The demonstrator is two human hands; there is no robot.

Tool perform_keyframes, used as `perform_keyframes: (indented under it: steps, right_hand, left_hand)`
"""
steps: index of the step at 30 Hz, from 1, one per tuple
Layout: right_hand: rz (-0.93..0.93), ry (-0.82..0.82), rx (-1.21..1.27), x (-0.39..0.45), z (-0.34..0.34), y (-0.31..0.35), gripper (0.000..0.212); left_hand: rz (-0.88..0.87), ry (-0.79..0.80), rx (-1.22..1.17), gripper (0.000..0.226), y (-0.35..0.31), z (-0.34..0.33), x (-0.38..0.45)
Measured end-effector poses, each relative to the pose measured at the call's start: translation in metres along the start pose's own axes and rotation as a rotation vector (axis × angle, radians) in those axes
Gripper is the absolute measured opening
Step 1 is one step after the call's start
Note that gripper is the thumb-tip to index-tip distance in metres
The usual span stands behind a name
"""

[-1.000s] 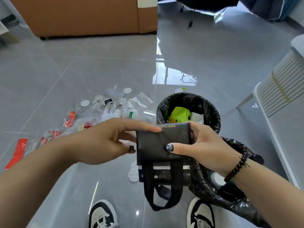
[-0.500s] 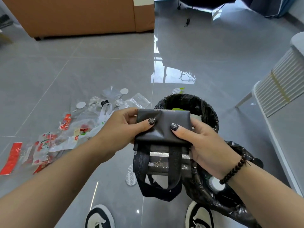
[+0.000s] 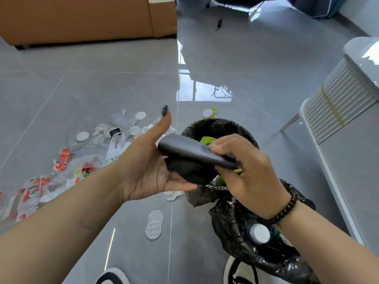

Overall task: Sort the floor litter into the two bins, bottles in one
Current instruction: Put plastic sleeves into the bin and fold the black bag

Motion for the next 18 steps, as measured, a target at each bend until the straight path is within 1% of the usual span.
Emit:
perform_keyframes:
  steps: [1, 3, 4, 6, 7, 8, 9, 10, 11, 13, 15, 16, 17, 18]
  right_hand:
    - [0.014, 0.055, -0.027, 0.0, -0.006, 0.0, 0.028]
    - [-0.046, 0.129, -0.036, -0.004, -0.014, -0.009, 0.03]
    - [-0.117, 0.152, 0.002, -0.007, -0.016, -0.017, 0.032]
    - [-0.361, 0.153, 0.165, -0.015, -0.021, -0.037, 0.034]
    - [-0.519, 0.12, 0.321, -0.02, -0.023, -0.048, 0.036]
    - [-0.686, 0.043, 0.521, -0.026, -0.025, -0.058, 0.036]
    - [-0.852, -0.055, 0.725, -0.034, -0.029, -0.068, 0.03]
    - [-0.993, -0.156, 0.865, -0.043, -0.033, -0.078, 0.026]
    - [-1.098, -0.23, 0.913, -0.051, -0.035, -0.087, 0.025]
    - [-1.207, -0.284, 0.82, -0.063, -0.037, -0.099, 0.025]
    - [-1.211, -0.321, 0.636, -0.061, -0.024, -0.111, 0.02]
    - [-1.194, -0.35, 0.538, -0.054, -0.01, -0.118, 0.018]
    - [-1.168, -0.382, 0.416, -0.044, 0.009, -0.123, 0.021]
    - [-1.13, -0.411, 0.26, -0.03, 0.033, -0.129, 0.023]
  left_hand:
    - [-0.016, -0.035, 0.032, 0.068, -0.001, 0.001, 0.003]
    - [-0.044, -0.115, 0.077, 0.042, 0.001, 0.007, 0.009]
    - [-0.056, -0.141, 0.096, 0.033, 0.003, 0.012, 0.014]
    - [-0.094, -0.174, 0.143, 0.029, 0.005, 0.022, 0.021]
    - [-0.117, -0.183, 0.166, 0.03, 0.005, 0.025, 0.023]
    - [-0.137, -0.189, 0.174, 0.03, 0.005, 0.027, 0.024]
    - [-0.152, -0.187, 0.162, 0.031, 0.006, 0.027, 0.026]
    - [-0.165, -0.178, 0.15, 0.031, 0.008, 0.027, 0.028]
    - [-0.17, -0.175, 0.152, 0.03, 0.01, 0.026, 0.03]
    - [-0.164, -0.166, 0.174, 0.03, 0.013, 0.021, 0.035]
    - [-0.166, -0.133, 0.183, 0.031, 0.016, 0.008, 0.044]
    - [-0.175, -0.141, 0.233, 0.033, 0.017, 0.003, 0.048]
    - [-0.185, -0.18, 0.351, 0.04, 0.018, 0.002, 0.052]
    - [-0.189, -0.234, 0.541, 0.052, 0.019, 0.004, 0.057]
Point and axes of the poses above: each hand's wrist, its own x-axis towards the middle knuckle, its own z-axis out of the back of the hand, y = z × x, the point moved 10 cm from there along x, towards the middle knuckle, and after that the axes turned 8 degrees about x, right-handed, at the moved point
